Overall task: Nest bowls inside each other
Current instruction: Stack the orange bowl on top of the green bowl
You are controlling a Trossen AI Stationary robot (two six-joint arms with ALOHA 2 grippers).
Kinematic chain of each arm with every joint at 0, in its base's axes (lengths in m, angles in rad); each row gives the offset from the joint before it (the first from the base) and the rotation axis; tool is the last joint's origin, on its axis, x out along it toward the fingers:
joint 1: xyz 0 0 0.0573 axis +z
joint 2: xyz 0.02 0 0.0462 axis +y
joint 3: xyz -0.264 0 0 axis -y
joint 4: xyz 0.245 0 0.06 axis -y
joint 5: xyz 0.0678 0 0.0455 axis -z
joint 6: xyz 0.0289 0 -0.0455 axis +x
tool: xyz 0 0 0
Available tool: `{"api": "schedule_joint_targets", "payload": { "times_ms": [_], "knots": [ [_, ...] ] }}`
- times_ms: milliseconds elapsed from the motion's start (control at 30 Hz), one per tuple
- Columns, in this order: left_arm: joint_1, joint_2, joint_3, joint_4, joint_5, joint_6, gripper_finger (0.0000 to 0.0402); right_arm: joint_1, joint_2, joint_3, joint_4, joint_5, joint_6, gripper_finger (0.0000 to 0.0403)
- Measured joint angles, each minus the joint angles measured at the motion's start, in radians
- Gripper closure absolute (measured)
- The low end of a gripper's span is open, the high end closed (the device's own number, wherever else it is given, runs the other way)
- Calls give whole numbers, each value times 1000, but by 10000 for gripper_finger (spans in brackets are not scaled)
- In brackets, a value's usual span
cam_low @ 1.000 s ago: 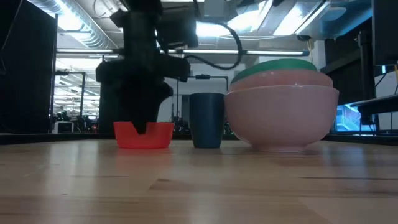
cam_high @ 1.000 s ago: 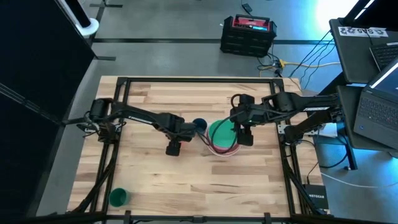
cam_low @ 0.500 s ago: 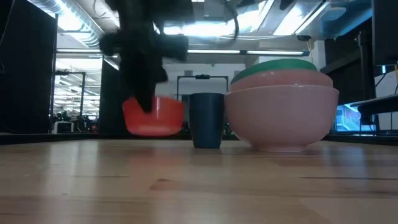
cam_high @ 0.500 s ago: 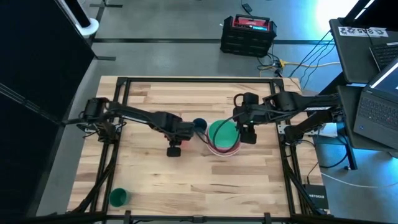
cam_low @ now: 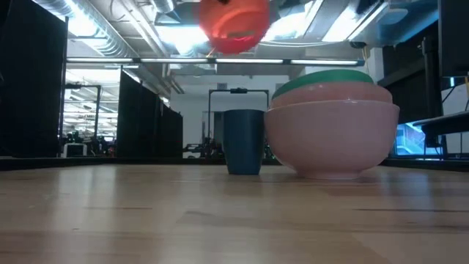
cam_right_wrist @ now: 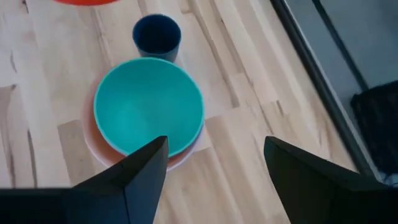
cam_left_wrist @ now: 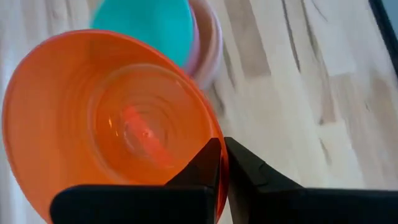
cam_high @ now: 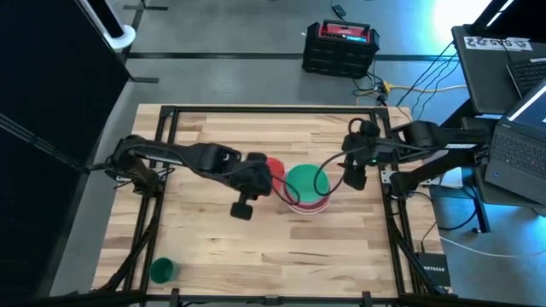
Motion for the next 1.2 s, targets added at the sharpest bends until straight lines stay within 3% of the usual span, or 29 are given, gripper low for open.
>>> {"api": "schedule_joint_targets", "payload": {
  "times_ms": [100,533,800,1033,1200],
  "knots": [
    [33,55,62,21,6,101,402,0,-38,-53,19,-13,47,153],
    [93,265,110,328,115,420,402,0,-151,-235,52,-68,235,153],
    [117,375,110,286,142,474,402,0,-166,-240,57,-68,269,153],
    [118,375,88,285,141,509,401,0,-166,-240,81,-68,269,153],
    [117,376,84,288,133,490,369,0,-166,-245,82,-64,262,153]
  ]
}}
